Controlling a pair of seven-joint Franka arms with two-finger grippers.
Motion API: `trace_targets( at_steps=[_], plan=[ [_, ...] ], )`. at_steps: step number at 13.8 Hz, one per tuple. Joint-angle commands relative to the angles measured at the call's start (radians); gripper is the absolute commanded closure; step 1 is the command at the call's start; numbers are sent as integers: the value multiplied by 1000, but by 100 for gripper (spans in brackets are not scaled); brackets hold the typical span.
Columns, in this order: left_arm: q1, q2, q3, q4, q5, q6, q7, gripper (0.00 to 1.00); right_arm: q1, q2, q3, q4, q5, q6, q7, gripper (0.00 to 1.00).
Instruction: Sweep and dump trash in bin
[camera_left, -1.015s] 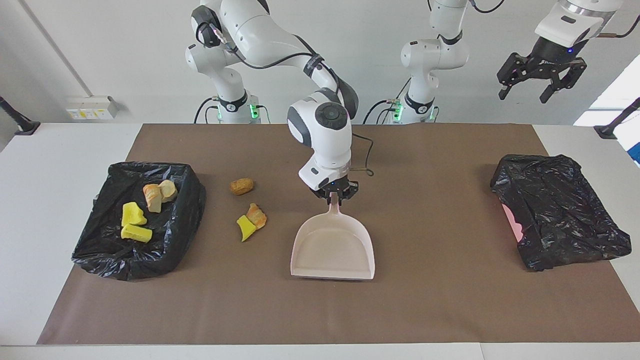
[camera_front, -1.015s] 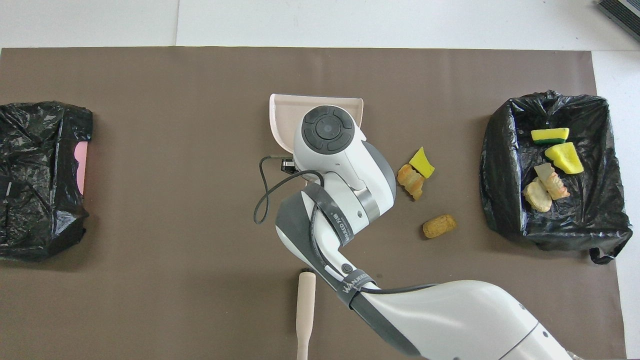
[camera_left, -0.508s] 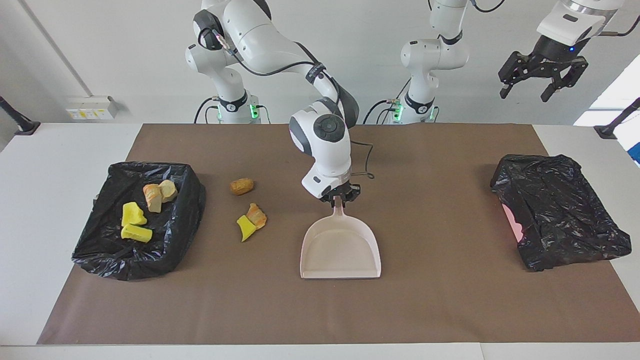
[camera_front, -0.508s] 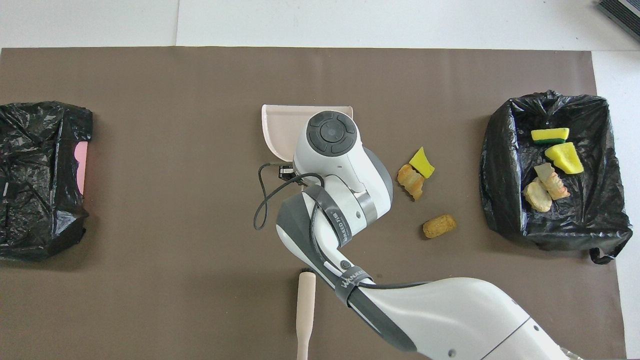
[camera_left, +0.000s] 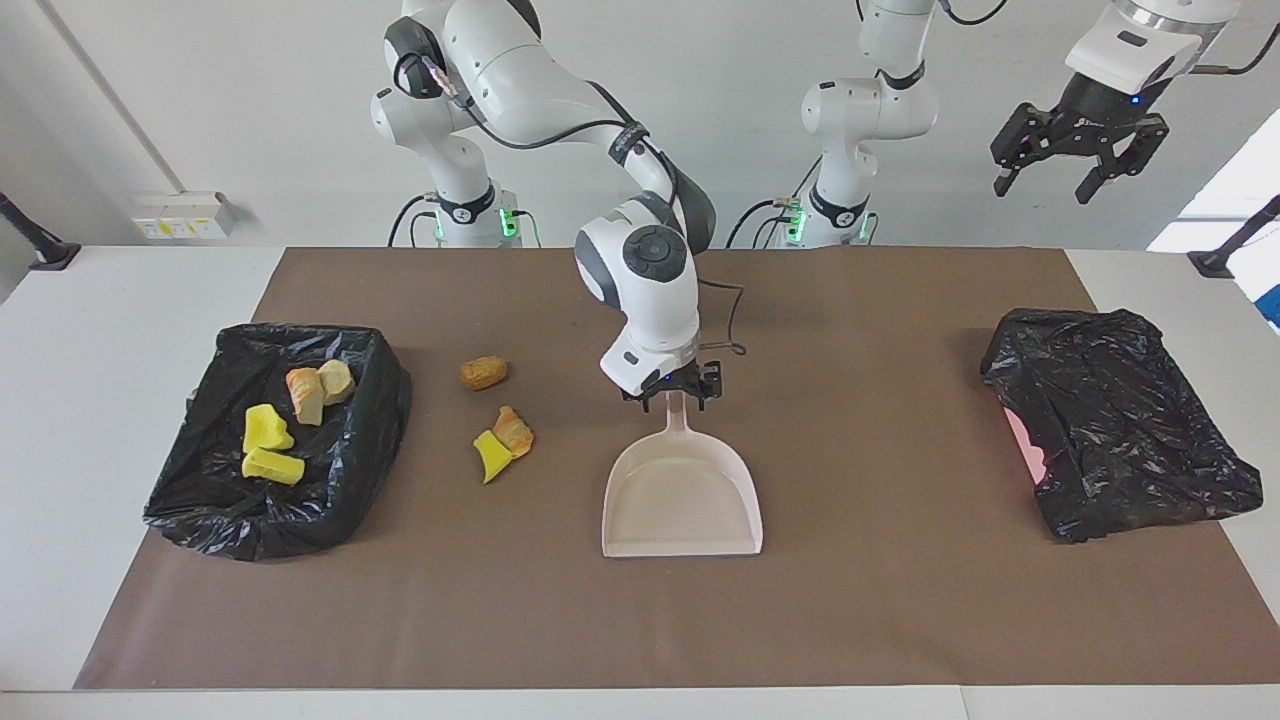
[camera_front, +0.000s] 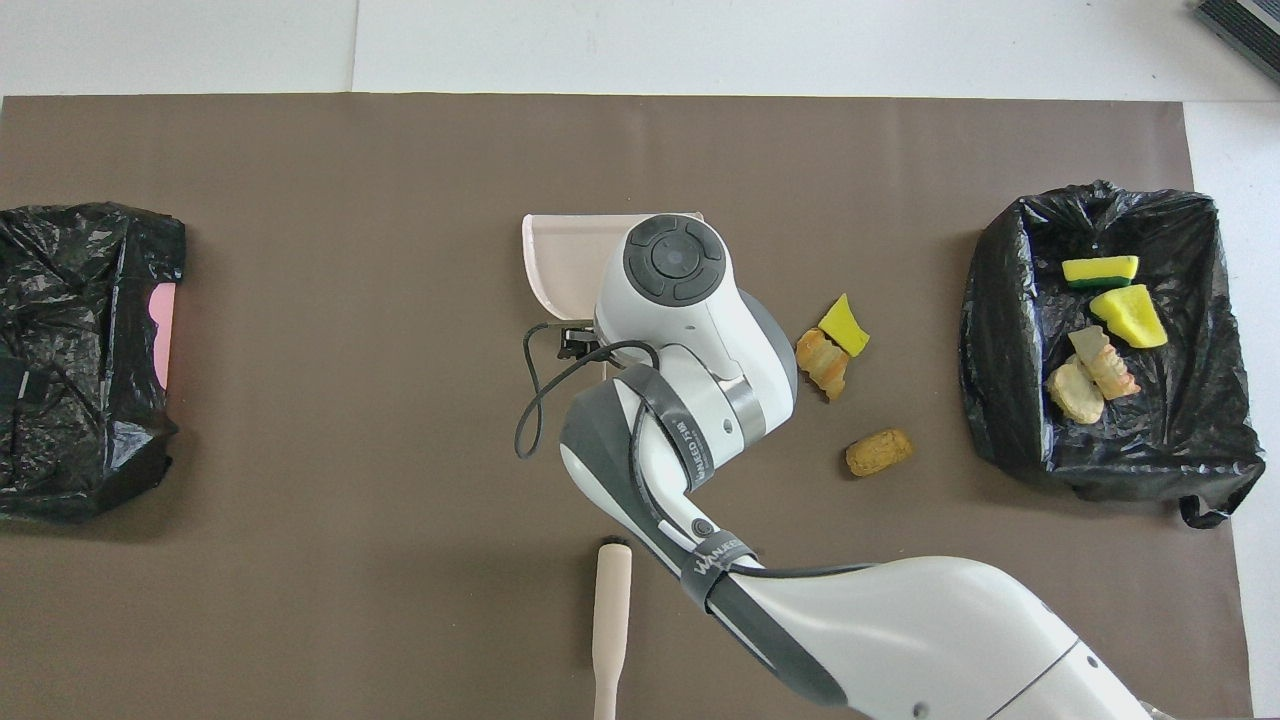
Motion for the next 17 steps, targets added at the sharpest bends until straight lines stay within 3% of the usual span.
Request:
trace_targets(
  at_steps=[1, 4, 7, 11, 14, 17],
  plan=[
    [-6, -28, 10, -31, 6, 3, 15, 0, -17, -65, 5, -25, 32, -44, -35, 0],
    [-18, -27, 4, -30, 5, 7, 4, 0, -19, -151, 5, -53, 33, -187, -21, 0],
    [-19, -38, -5, -62, 5, 45, 2, 0, -2, -272, 5, -195, 77, -247, 12, 0],
    [-76, -29, -7, -155, 5, 173, 5, 0, 87, -396, 7, -399, 122, -219, 110, 0],
    [-159, -19, -7, -244, 5, 291, 2, 0, 180, -555, 5, -688, 223, -2, 162, 0],
    [-263, 4, -7, -322, 5, 391, -51, 0, 245, -660, 5, -843, 303, 37, 184, 0]
  ],
)
